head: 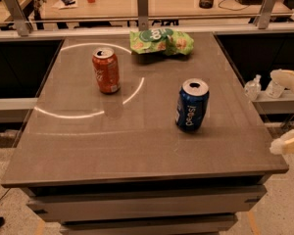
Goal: Move pepsi can near coke can
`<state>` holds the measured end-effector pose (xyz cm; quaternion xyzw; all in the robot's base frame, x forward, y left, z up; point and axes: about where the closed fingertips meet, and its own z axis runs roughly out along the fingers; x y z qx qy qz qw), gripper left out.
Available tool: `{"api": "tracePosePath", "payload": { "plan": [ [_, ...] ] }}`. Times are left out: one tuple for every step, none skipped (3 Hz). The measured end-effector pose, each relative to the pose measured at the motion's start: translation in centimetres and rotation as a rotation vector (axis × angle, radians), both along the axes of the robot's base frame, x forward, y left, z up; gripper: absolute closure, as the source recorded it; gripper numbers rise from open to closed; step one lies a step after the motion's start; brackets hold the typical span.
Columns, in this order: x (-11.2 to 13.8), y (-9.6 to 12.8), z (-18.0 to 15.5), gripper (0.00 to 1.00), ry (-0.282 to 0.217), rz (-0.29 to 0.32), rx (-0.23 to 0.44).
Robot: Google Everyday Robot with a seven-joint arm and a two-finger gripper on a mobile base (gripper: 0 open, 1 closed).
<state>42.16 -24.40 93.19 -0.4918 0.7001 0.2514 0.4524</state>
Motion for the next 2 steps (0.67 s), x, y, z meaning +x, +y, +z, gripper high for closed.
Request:
{"api": "tracePosePath", "payload": {
  "plan": [
    [-0.8, 1.8, -0.9, 0.0, -0.012, 0.009, 0.077],
    [-0.5, 2.8, -2.0, 0.0, -0.015, -0.024, 0.121]
  ]
}}
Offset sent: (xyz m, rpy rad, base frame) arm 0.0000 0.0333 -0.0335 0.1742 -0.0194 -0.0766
